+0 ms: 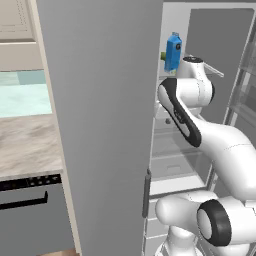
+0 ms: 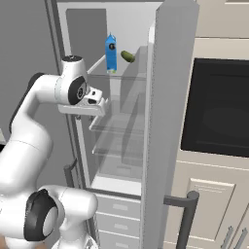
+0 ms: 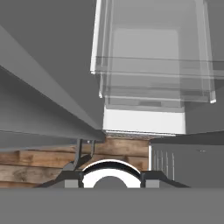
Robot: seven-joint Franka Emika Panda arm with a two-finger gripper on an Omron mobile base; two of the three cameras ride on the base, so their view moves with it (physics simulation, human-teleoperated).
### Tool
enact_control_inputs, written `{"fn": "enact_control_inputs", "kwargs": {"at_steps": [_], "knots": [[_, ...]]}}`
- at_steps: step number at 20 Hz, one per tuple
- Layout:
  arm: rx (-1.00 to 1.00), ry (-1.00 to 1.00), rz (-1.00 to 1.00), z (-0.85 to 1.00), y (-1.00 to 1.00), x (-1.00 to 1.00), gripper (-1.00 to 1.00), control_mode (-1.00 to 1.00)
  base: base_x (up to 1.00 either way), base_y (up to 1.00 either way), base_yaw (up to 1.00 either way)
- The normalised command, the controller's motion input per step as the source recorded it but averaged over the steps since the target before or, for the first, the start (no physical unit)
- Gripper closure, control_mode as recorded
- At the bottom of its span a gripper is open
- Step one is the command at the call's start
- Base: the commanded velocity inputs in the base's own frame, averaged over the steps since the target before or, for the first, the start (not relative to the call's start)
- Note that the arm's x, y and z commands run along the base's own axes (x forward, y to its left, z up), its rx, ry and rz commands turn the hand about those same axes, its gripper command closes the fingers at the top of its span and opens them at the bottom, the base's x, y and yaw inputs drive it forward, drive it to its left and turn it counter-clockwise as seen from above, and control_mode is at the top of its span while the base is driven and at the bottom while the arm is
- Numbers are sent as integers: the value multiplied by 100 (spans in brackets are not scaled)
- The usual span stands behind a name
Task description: Take out the milk from the fridge and place it on the tray on the counter. Then take the sugar cube near the tray and place it in the tray.
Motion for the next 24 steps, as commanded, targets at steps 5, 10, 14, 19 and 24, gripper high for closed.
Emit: {"fn": "enact_control_inputs", "kwargs": {"at_steps": [5,10,14,19,24], "knots": [[0,-1,0,0,10,-42,-100,-100,0,0,0],[-6,-18,4,0,0,-30,-100,-100,0,0,0],[-7,-26,9,6,-3,-24,-100,-100,0,0,0],[-9,-25,5,32,0,-9,-100,-100,0,0,0],[3,-14,5,45,-8,-2,-100,-100,0,0,0]]}}
